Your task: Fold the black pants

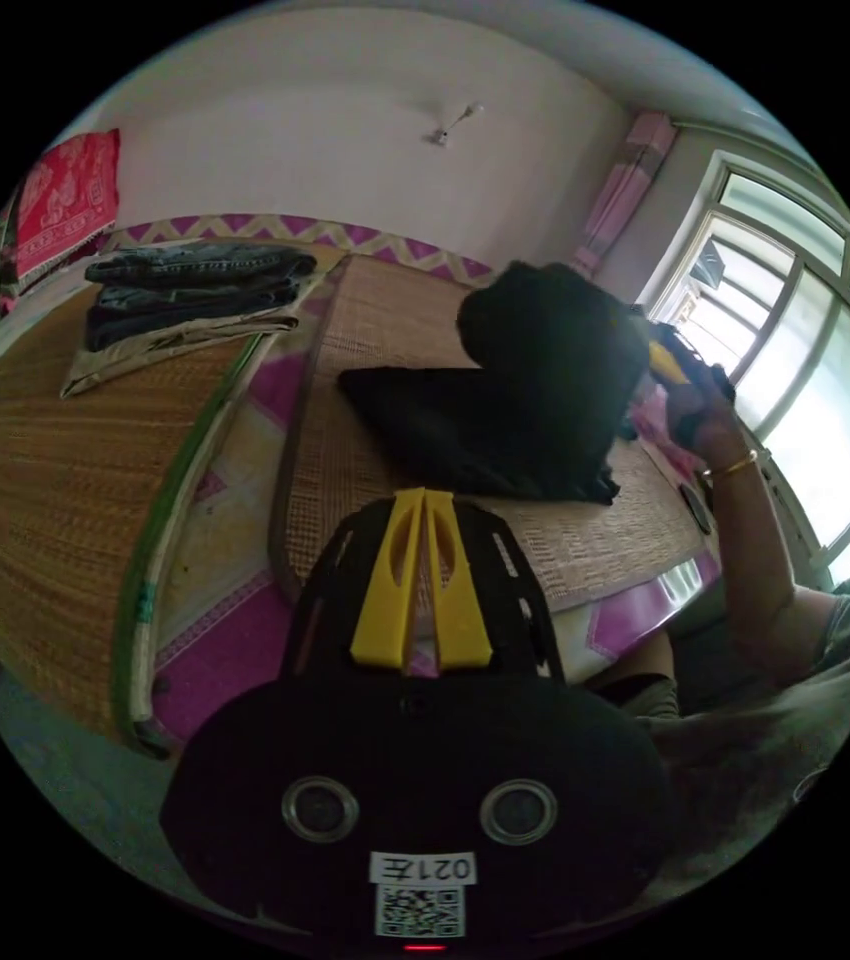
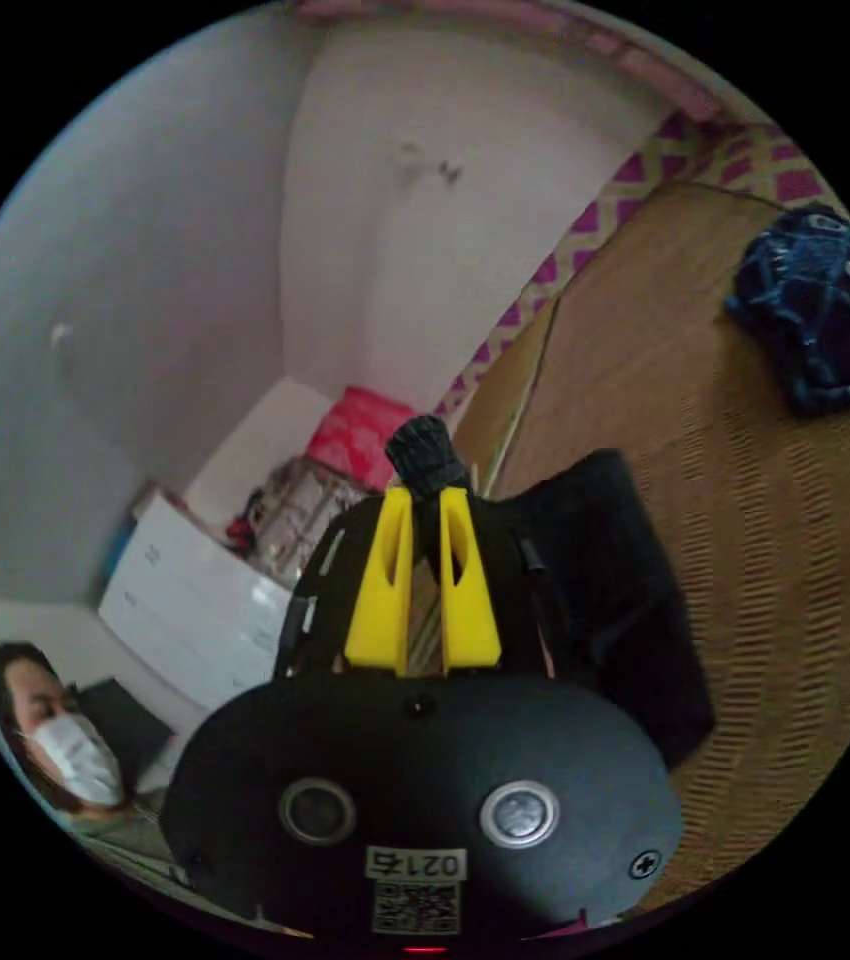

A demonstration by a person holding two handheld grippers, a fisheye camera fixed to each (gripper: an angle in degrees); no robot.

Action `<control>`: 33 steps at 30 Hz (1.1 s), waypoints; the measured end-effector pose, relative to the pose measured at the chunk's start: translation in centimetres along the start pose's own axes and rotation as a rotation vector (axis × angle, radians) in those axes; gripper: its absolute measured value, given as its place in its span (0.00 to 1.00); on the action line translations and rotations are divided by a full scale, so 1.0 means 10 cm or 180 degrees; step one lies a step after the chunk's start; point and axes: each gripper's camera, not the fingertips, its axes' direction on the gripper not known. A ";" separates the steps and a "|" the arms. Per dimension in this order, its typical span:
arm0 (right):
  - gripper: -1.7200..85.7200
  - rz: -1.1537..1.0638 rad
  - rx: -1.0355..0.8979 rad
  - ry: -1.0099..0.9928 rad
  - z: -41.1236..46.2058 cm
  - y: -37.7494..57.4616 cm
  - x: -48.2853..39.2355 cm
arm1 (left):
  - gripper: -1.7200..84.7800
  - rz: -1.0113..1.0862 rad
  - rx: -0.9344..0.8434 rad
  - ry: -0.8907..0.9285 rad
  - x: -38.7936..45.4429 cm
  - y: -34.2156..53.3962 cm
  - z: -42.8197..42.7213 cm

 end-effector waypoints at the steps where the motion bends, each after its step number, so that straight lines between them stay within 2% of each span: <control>1: 0.07 0.0149 0.0268 0.0057 -0.53 -0.29 0.14 | 0.05 0.0009 -0.0030 0.0023 0.04 -0.07 0.11; 5: 0.07 0.0488 0.1029 0.0673 -2.23 -0.90 0.70 | 0.09 -0.0032 -0.0170 0.0161 0.14 -0.31 0.50; 10: 0.07 0.1251 0.0828 0.1341 -3.05 -0.91 1.71 | 0.09 -0.0186 -0.0270 -0.0127 0.14 -0.61 0.89; 13: 0.06 0.1279 0.0871 0.0926 -3.30 -0.80 1.93 | 0.07 -0.0172 -0.0699 -0.0033 0.13 -0.78 1.19; 15: 0.06 0.1078 0.0811 0.0890 -3.37 -0.80 1.77 | 0.05 -0.0029 -0.0771 -0.0037 0.19 -0.86 1.26; 17: 0.07 0.0880 0.0788 0.0952 -3.45 -0.74 1.56 | 0.03 0.0109 -0.0767 -0.0295 0.30 -0.95 1.26; 20: 0.08 0.0888 0.0579 0.1339 -3.45 -0.65 1.62 | 0.02 0.0352 -0.0232 -0.0309 0.52 -1.00 1.07; 22: 0.08 0.0957 0.0354 0.1586 -3.39 -0.61 1.75 | 0.02 0.0697 -0.0084 -0.0091 0.79 -1.03 1.04; 24: 0.09 0.0833 0.0503 0.1680 -3.41 -0.54 1.57 | 0.03 0.1190 -0.0104 0.0035 1.17 -1.06 1.12; 27: 0.11 0.0158 0.0665 0.2322 -3.12 -0.39 0.86 | 0.08 0.1960 -0.0093 0.0093 1.80 -1.06 1.34; 29: 0.11 -0.0493 0.0282 0.2517 -2.49 -0.24 0.41 | 0.11 0.2363 -0.0208 0.0121 2.19 -1.09 1.62; 33: 0.12 -0.1130 -0.0527 0.2870 -1.37 0.11 0.08 | 0.12 0.2335 -0.0425 0.0227 2.48 -1.23 2.03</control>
